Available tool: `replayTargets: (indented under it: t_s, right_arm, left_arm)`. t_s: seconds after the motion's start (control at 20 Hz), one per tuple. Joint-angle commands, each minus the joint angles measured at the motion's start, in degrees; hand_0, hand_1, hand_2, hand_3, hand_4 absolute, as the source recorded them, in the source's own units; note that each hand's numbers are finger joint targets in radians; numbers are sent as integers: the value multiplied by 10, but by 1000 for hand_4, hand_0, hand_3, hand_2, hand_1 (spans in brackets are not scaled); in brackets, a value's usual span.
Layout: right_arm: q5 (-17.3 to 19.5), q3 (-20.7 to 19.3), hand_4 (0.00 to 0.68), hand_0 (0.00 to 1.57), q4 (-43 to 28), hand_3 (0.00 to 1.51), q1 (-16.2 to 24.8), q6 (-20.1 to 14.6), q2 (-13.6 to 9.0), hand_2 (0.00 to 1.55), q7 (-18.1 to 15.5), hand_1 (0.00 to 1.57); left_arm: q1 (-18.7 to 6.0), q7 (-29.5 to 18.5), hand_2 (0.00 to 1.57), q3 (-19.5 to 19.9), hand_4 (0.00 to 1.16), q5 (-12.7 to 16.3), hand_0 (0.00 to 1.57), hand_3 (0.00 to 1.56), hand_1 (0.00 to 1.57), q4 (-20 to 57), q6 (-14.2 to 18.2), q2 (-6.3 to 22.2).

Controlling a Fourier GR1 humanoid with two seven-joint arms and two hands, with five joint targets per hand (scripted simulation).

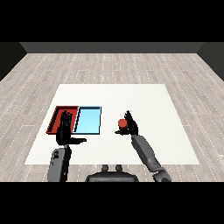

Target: Pick the red can and put it in the red box

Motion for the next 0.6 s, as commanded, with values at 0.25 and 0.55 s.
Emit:
replayTargets:
  t_s: [0.25,0.55]
  right_arm:
    - [-33,19,0,0,95,0,-57,-23,1,0,-20,0]
    - [32,-1,573,1525,85,1430,-70,-89,-9,1476,28,1525]
  left_arm:
    - [-33,-14,0,19,0,4,0,0,0,44,-1,7]
    - [-1,-14,0,15,0,5,0,0,0,19,-14,16]
